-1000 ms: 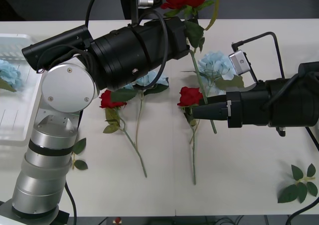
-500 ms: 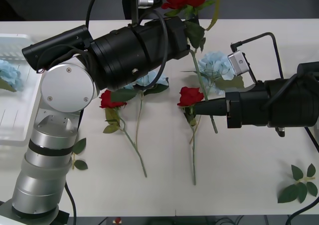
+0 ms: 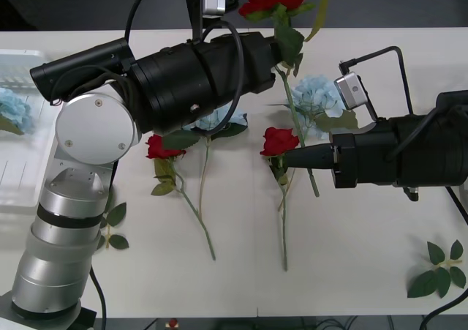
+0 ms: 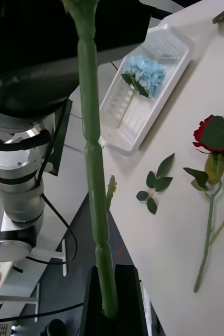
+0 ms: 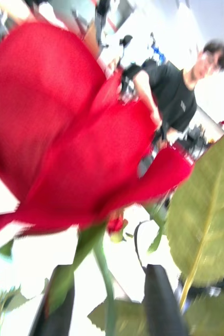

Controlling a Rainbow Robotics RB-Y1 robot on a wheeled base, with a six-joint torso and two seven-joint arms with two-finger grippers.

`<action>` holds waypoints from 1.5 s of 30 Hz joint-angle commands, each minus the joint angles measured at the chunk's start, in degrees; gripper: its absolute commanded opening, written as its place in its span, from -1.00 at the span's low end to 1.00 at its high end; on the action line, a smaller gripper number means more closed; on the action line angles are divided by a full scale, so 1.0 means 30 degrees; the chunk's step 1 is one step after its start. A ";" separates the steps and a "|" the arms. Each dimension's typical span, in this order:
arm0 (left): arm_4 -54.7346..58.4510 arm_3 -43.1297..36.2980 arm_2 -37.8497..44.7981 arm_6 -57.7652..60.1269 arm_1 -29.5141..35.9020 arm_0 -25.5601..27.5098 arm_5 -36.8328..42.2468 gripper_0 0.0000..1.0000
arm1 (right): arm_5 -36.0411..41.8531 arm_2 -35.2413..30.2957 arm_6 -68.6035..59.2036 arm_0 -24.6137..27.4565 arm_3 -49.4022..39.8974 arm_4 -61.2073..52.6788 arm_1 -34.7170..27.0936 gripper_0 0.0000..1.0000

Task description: Place the red flowers into the right box and the blue flowers into the left box. If a person shows an open palm, hand one flower to the person first, then continue sorting.

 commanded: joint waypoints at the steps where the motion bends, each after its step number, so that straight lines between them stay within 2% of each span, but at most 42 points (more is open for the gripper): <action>1: 0.1479 -0.0424 0.1137 -0.0697 0.0907 -0.0249 0.1524 1.00 | -0.0087 -0.0523 -0.0608 -0.0381 -0.0376 -0.0171 0.0333 -1.00; 9: 0.3823 -0.0395 0.3481 -0.0316 0.3983 -0.0161 0.6035 1.00 | 0.0733 -0.1842 -0.0638 -0.0381 -0.0405 -0.0142 -0.0106 -1.00; 14: 0.3676 -0.0395 0.4858 0.0739 0.5770 0.0278 0.8907 1.00 | 0.1143 -0.3336 -0.0110 -0.0557 -0.0493 0.0298 -0.0341 -1.00; 19: 0.2710 -0.0395 0.5268 0.1090 0.6942 0.0952 0.9873 1.00 | 0.0528 -0.4537 0.2263 -0.1377 -0.0464 0.1616 -0.0341 -1.00; 29: 0.1860 -0.0395 0.5502 0.1061 0.7294 0.1333 0.9873 1.00 | -0.5888 -0.4273 0.7624 -0.2110 -0.0405 0.4136 -0.0370 -1.00; 37: 0.1889 -0.0395 0.5590 0.1061 0.7147 0.1333 0.9873 1.00 | -1.2304 -0.2222 1.0349 -0.2461 -0.0405 0.6567 -0.0370 -1.00; 45: 0.1889 -0.0395 0.5649 0.1061 0.7089 0.1333 0.9873 1.00 | -1.6347 0.0268 1.1286 -0.3780 0.0561 0.8208 -0.0370 -1.00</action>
